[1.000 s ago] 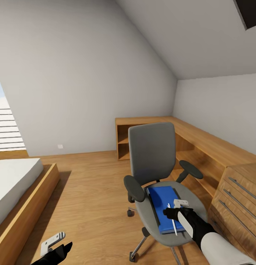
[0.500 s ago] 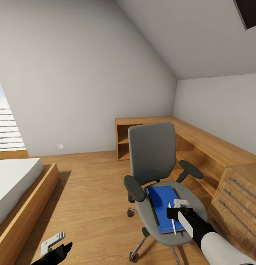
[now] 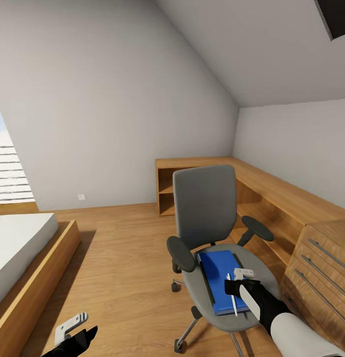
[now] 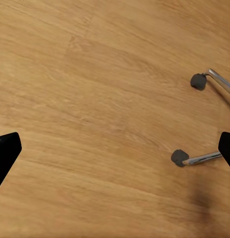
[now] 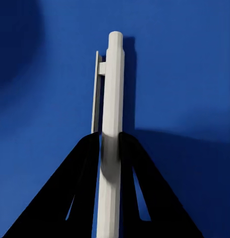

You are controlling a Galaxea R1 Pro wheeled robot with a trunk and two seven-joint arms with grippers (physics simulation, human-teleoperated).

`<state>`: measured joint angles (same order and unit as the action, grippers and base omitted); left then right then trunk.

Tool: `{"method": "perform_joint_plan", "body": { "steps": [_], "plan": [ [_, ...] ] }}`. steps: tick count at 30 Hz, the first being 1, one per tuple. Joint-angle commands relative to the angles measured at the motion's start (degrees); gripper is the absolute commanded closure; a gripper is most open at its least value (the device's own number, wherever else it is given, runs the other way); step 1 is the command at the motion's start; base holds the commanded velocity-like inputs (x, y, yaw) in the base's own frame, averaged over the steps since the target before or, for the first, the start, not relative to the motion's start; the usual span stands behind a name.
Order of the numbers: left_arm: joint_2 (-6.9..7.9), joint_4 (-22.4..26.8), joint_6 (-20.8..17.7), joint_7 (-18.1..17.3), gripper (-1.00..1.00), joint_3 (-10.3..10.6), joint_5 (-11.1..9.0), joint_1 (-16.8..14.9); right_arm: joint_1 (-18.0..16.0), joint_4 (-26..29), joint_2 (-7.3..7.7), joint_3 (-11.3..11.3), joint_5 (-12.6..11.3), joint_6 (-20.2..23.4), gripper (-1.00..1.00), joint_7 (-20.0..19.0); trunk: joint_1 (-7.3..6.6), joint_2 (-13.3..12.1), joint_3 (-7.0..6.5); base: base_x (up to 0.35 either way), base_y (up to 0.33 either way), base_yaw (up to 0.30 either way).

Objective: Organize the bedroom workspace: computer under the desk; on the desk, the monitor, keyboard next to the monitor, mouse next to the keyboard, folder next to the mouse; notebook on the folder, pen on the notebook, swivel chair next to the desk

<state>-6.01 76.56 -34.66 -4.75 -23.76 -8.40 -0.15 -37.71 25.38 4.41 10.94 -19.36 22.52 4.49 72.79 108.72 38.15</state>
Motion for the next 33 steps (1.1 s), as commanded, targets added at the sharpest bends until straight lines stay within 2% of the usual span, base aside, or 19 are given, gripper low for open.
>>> {"method": "perform_joint_plan", "body": {
  "steps": [1, 7, 18, 21, 25, 26, 29, 30, 33],
  "plan": [
    [-0.05, 0.1, -0.3, -0.2, -1.00, -0.1, -0.3, 0.0, 0.0, 0.1, 0.07, 0.5, -0.9, 0.2, 1.00, 0.5, 0.00, 0.0, 0.05, 0.000, 0.000, 0.000],
    [-0.05, 0.0, -0.3, -0.1, -1.00, -0.2, -0.1, 0.0, 0.0, 0.1, 0.12, 0.5, -0.9, 0.2, 1.00, 0.5, 0.00, 0.0, 0.05, 0.000, 0.000, 0.000],
    [0.02, -0.2, -0.3, 0.0, -1.00, -0.2, 0.0, 0.0, 0.0, 0.4, 0.38, 0.3, -0.9, 0.3, 1.00, 0.5, -2.42, -4.4, -1.92, 0.000, 0.000, 0.000],
    [0.03, -0.9, -0.1, 0.0, -1.00, -0.1, 0.1, 0.0, 0.0, 2.1, 0.56, 0.3, -0.9, 0.5, 1.00, 0.5, -3.08, -5.6, -2.46, 0.000, 0.000, 0.000],
    [0.03, -4.7, 1.9, 0.1, -1.00, 1.4, 1.3, 0.0, 0.4, 10.7, 2.04, 0.1, -0.8, 4.1, 1.00, 0.6, -3.95, -7.2, -3.18, 0.000, 0.000, 0.000],
    [0.03, -5.5, 3.3, 0.2, -1.00, 2.2, 2.0, 0.0, 1.1, 15.2, 2.92, -0.1, -0.9, 6.1, 1.00, 0.7, -4.17, -7.6, -3.36, 0.000, 0.000, 0.000],
    [0.03, -6.3, 5.6, 0.3, -1.00, 3.0, 2.9, 0.0, 3.5, 22.4, 4.14, -1.2, -1.5, 9.0, 1.00, 0.8, -4.83, -8.8, -3.90, 0.000, 0.000, 0.000],
    [0.03, -6.6, 7.0, 0.4, -1.00, 3.4, 3.2, 0.0, 5.9, 26.9, 4.79, -2.8, -2.3, 10.8, 1.00, 0.8, -5.05, -9.2, -4.08, 0.000, 0.000, 0.000],
    [0.03, -6.9, 8.5, 0.5, -1.00, 3.6, 3.5, 0.0, 9.3, 33.1, 5.46, -6.5, -3.4, 13.1, 1.00, 0.9, -5.71, -10.4, -4.61, 0.000, 0.000, 0.000]
  ]
}}
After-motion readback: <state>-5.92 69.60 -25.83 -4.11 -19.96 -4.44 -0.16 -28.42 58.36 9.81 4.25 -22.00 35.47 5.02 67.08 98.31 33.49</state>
